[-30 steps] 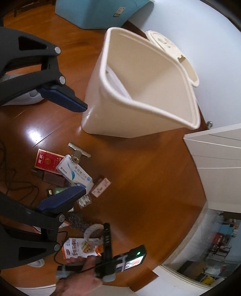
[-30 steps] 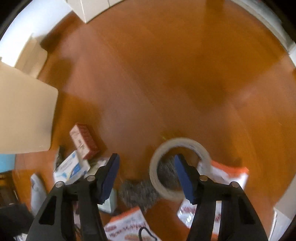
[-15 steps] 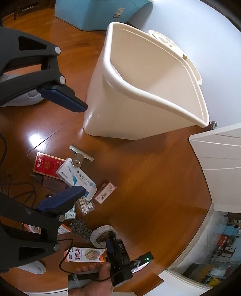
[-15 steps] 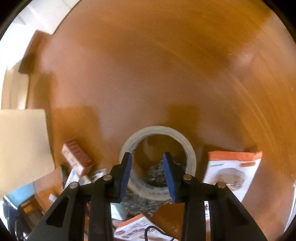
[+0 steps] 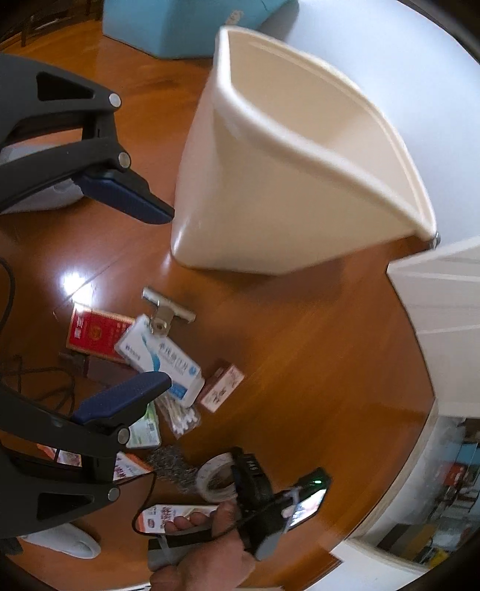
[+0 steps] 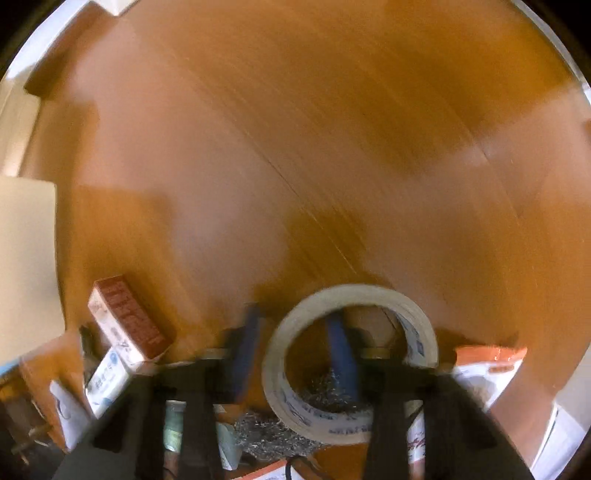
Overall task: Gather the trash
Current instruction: 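Lower the right gripper onto the clear tape roll rim and close it, then grasp the steel wool with the left gripper while the right lifts the tape roll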
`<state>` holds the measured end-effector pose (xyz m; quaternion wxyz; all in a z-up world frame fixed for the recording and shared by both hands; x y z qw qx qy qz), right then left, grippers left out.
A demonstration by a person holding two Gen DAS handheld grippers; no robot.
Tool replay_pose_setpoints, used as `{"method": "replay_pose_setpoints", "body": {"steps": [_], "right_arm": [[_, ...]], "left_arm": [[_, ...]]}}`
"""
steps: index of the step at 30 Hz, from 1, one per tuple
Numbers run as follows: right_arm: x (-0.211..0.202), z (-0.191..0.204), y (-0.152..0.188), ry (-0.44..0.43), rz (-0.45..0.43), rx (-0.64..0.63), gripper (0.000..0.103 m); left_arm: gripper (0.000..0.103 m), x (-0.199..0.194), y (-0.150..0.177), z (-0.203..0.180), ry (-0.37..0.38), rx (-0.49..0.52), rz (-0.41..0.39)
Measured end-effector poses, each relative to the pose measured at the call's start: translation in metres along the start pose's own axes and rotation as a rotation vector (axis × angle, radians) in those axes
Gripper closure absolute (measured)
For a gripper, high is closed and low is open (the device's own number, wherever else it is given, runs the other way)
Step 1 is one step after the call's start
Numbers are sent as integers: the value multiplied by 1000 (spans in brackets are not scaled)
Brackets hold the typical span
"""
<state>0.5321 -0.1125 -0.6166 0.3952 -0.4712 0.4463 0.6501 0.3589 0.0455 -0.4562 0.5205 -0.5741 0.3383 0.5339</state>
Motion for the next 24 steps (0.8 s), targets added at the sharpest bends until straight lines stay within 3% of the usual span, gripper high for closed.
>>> {"method": "replay_pose_setpoints", "body": {"steps": [3, 6, 9, 12, 14, 18, 23, 24], "right_arm": [[-20, -10, 7, -31, -39, -42, 93], [-65, -24, 12, -122, -139, -55, 93], [-107, -46, 25, -287, -189, 13, 93], [-146, -67, 51, -453, -265, 77, 93], [-164, -84, 77, -509, -329, 107, 93], [-175, -122, 128, -511, -470, 179, 93], [-152, -143, 161, -591, -521, 274, 93], [-150, -147, 167, -591, -519, 274, 93]], "left_arm": [[21, 13, -2, -23, 63, 39, 37], [21, 23, -12, -69, 109, 175, 34], [21, 38, -20, -120, 128, 331, 43], [21, 58, -26, -162, 144, 418, 68], [21, 74, -30, -188, 157, 434, 89], [21, 118, -31, -235, 195, 400, 172], [21, 161, -17, -257, 207, 374, 261], [22, 161, -17, -260, 211, 379, 230]]}}
Point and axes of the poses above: each gripper's, at about its wrist camera, not at the fingertips, and x roughly the way its jaws point, z to its left, y to its underside, the point moved 9 cm from there along x, roughly the way its jaws point, and after that the axes turned 8 degrees about z, right-handed, at the moved point
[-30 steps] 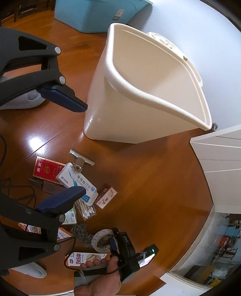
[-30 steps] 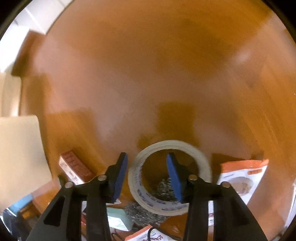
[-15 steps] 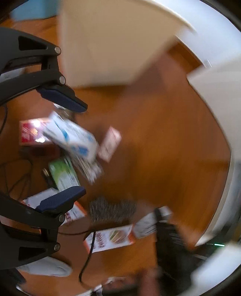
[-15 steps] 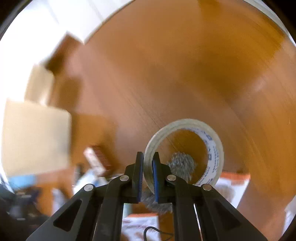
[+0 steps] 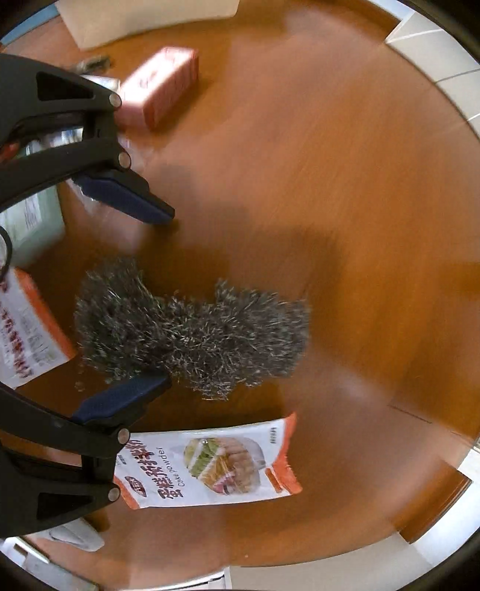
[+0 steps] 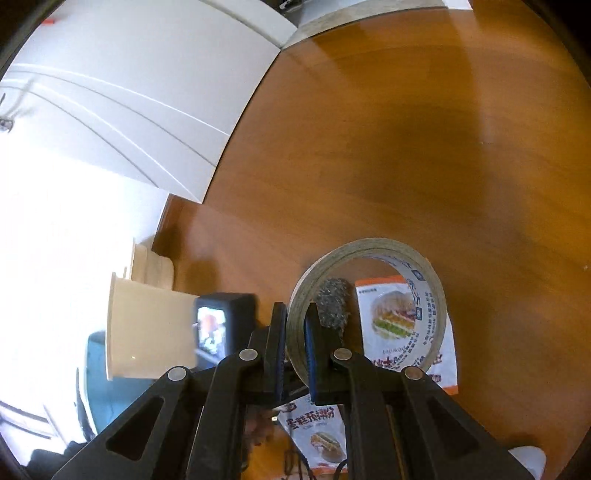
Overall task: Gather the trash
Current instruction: 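Grasp the steel wool with the left gripper while the right lifts the tape roll, then move both grippers over the beige bin and release tape and steel wool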
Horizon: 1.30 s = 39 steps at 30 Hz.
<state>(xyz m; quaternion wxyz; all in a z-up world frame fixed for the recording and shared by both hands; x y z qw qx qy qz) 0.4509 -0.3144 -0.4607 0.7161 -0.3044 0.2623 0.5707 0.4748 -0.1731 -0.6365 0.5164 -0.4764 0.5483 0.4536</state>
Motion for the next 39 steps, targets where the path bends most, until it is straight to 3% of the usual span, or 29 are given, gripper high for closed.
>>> {"method": "replay_pose_setpoints", "body": {"steps": [2, 3, 4, 6, 9, 14, 18, 21, 23, 26, 29, 32, 34, 37, 39], "right_arm": [[-6, -4, 4, 0, 1, 4, 93], [-8, -6, 4, 1, -4, 5, 93], [-5, -4, 3, 3, -11, 10, 93], [-7, -5, 5, 0, -26, 28, 93], [-5, 4, 6, -7, -24, 36, 93], [-35, 43, 15, 19, -20, -15, 93], [-85, 112, 29, -24, -24, -54, 93], [-109, 168, 39, -81, 3, -91, 93], [-117, 207, 46, -98, 33, -137, 92], [-110, 268, 56, -72, 92, -231, 92], [-90, 319, 67, -53, 166, -294, 92], [-69, 353, 74, -41, 220, -321, 92], [-46, 382, 80, -34, 258, -349, 92], [-13, 412, 86, -40, 295, -369, 91], [13, 438, 90, -39, 311, -394, 91]], "left_arm": [[40, -3, -1, -5, -45, 47, -29], [75, -8, -1, -8, -43, 66, -42], [83, -9, 0, -11, -33, 75, -25], [84, -12, 2, -11, 39, 48, -3], [85, -46, 12, 0, 84, 6, -67], [85, -183, 60, 39, 123, -90, -273], [85, -320, 106, 131, 91, -281, -469], [84, -381, 136, 207, 24, -391, -553], [84, -391, 144, 248, -17, -430, -547], [77, -384, 150, 317, -33, -519, -518], [67, -347, 143, 342, -11, -541, -398], [41, -334, 150, 346, 46, -569, -378], [10, -341, 161, 349, 66, -603, -419], [7, -352, 170, 358, 65, -593, -425], [7, -362, 192, 372, 63, -673, -448]]}}
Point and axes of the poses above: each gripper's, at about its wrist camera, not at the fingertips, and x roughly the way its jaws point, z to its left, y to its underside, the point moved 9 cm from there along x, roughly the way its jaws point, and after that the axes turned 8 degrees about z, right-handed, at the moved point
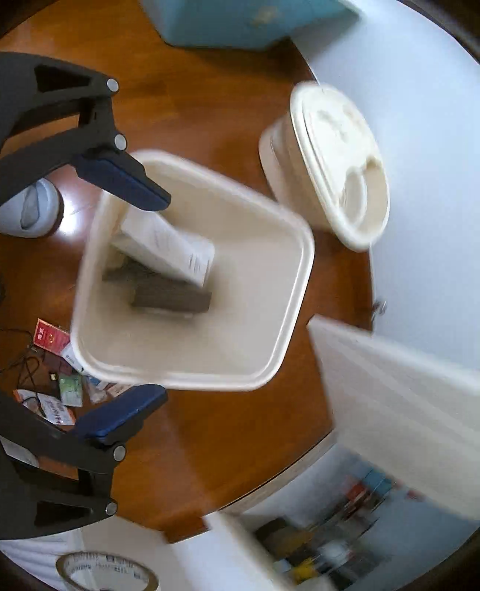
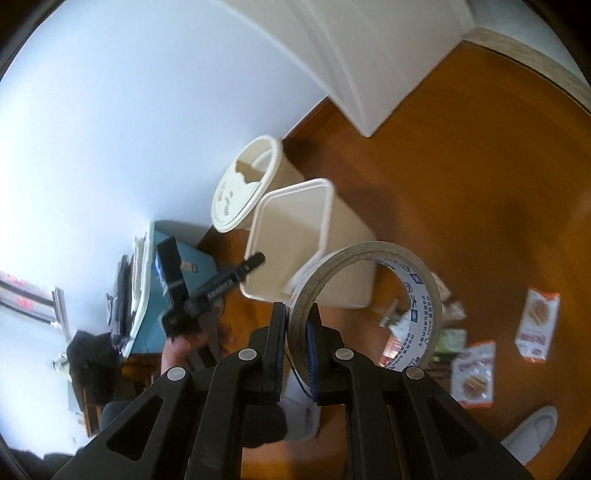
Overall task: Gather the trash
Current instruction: 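Move both grippers over the beige bin and release tape and steel wool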
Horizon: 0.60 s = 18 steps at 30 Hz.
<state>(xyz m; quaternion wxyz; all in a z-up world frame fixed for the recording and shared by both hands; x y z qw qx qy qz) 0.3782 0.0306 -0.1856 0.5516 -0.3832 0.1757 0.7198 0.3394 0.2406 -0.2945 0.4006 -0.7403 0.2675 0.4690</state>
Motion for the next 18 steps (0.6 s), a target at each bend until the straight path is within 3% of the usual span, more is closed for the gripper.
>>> {"method": "replay_pose_setpoints", "body": {"steps": [4, 8, 10, 11, 12, 14, 16, 18], "right_arm": [[63, 42, -32, -7, 39, -44, 91], [136, 69, -65, -23, 76, -48, 88], [173, 75, -75, -23, 110, -23, 82], [182, 74, -76, -12, 128, -19, 75], [195, 71, -77, 9, 153, -13, 59], [200, 61, -76, 47, 171, 24, 47], [186, 60, -71, 15, 167, 32, 46], [163, 55, -62, 54, 171, -13, 46]], "left_arm": [[7, -45, 21, 39, 5, -186, -51], [7, -66, 54, 60, 16, -283, -52], [7, -70, 59, 62, 24, -290, -53], [7, -67, 56, 62, 25, -285, -53], [7, -66, 54, 60, 29, -281, -53], [7, -73, 54, 57, 41, -275, -60], [7, -80, 53, 52, 44, -251, -74], [7, -77, 52, 42, 55, -228, -69]]}}
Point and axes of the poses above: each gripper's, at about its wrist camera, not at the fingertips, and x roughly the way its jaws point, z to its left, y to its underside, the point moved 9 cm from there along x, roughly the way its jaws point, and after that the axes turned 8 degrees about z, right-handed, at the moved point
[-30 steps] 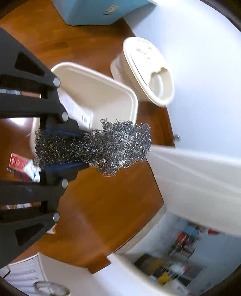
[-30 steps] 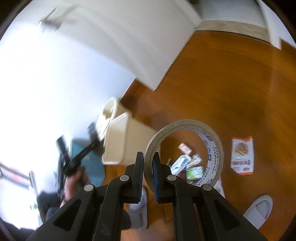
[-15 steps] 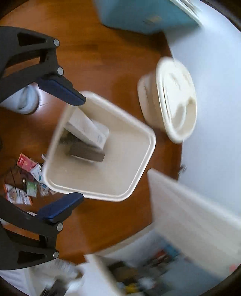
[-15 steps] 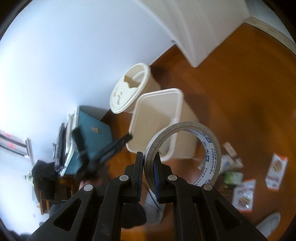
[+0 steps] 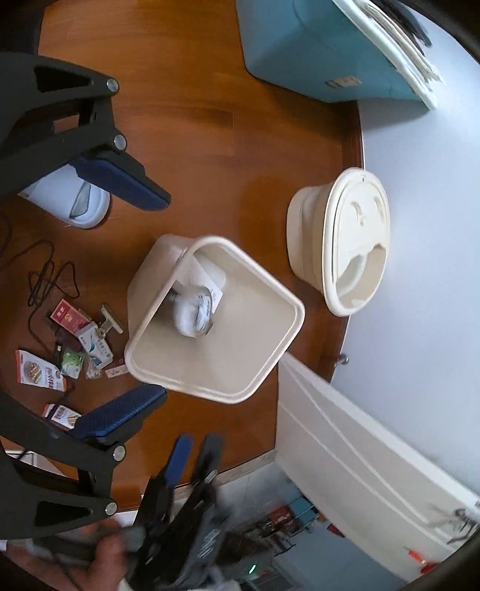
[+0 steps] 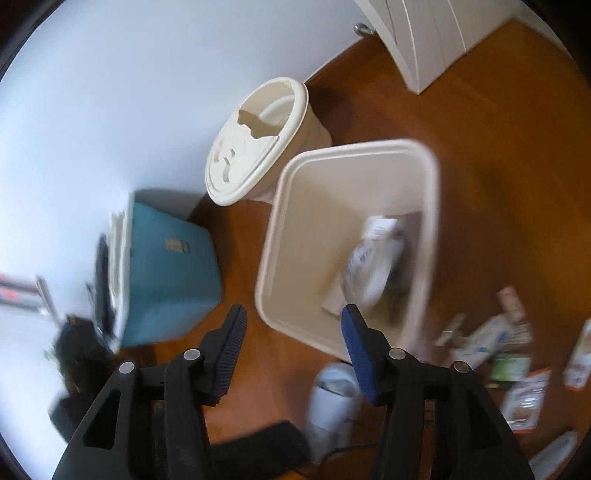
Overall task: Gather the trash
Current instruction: 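Move both grippers over the beige bin and release tape and steel wool, then lower the right gripper onto the cake snack packet and close it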
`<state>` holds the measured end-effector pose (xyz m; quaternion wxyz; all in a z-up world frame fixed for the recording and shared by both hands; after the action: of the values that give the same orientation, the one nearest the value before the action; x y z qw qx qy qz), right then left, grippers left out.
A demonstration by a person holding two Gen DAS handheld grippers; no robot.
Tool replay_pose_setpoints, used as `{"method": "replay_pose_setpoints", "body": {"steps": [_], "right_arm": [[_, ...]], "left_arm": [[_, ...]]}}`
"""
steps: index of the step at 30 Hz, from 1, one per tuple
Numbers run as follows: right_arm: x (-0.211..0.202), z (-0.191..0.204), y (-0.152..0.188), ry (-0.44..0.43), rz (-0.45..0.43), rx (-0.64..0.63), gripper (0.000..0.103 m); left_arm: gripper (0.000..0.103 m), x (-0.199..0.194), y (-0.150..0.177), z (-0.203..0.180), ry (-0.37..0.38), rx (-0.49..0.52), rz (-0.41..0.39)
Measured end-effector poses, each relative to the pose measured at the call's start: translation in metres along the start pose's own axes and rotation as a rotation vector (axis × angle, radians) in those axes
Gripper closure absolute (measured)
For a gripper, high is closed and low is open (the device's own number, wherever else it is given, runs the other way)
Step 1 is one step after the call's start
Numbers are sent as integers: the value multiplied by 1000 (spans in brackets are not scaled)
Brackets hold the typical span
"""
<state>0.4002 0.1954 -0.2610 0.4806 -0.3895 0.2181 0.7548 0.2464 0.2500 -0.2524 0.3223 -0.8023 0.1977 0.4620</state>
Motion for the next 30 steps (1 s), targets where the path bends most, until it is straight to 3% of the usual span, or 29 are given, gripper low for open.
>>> {"method": "replay_pose_setpoints", "body": {"steps": [3, 5, 7, 12, 15, 22, 26, 30], "right_arm": [[-48, -27, 31, 40, 3, -26, 42], [-83, -64, 54, 125, -4, -34, 33], [-119, -129, 89, 249, 20, 23, 24], [-148, -271, 169, 432, 173, 159, 19], [-133, -351, 194, 489, 202, 254, 19], [-49, -488, 168, 547, 144, 378, 17], [-5, -532, 146, 657, 164, 334, 17], [12, -555, 134, 652, 128, 389, 16]], "left_arm": [[7, 0, 11, -20, 12, 41, 14], [7, 1, 21, -43, 15, 106, 23], [7, 4, 34, -66, 24, 163, 47], [7, 25, 81, -124, 61, 265, 144], [7, 53, 119, -151, 58, 329, 218], [7, 133, 213, -164, -4, 427, 388], [7, 166, 238, -151, -57, 431, 450], [7, 184, 246, -143, -85, 431, 469]]}}
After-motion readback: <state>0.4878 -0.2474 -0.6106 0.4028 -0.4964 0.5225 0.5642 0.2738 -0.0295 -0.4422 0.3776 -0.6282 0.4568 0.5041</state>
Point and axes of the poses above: each gripper's, at about its wrist camera, not at the fingertips, and x roughly the way its jaws point, z to its left, y to its underside, the point moved 9 cm from there along x, roughly the way its jaws point, and after that the axes turned 8 degrees about z, right-handed, at the moved point
